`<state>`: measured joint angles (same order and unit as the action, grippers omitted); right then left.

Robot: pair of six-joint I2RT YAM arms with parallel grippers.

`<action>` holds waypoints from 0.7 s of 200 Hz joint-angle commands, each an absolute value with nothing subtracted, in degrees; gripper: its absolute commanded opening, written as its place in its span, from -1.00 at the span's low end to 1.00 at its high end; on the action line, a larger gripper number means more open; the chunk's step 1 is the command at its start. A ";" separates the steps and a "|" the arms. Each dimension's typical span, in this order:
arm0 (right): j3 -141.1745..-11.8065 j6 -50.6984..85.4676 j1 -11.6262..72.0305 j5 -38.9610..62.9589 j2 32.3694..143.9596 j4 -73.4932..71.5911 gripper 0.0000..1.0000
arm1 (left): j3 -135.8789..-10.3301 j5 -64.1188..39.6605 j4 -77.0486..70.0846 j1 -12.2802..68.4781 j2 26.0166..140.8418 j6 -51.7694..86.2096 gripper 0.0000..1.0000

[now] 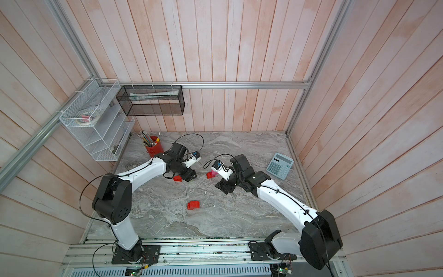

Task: Assemble the letter s with lego
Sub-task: Pick up the lego brick from the center of the board.

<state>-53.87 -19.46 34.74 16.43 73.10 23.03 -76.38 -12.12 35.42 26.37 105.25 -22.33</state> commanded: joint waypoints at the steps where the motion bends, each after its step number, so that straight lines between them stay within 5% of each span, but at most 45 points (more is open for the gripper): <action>1: -52.67 -18.90 33.85 17.04 71.48 22.81 0.51 | -79.35 -7.61 38.38 27.05 108.27 -24.48 0.36; 103: -51.50 -19.99 31.93 18.69 71.19 22.98 0.51 | -82.11 -0.36 41.55 29.18 115.30 -24.48 0.13; 140: -51.50 -20.22 31.63 19.15 71.36 22.94 0.51 | -81.87 -0.68 41.40 29.32 115.31 -24.18 -0.29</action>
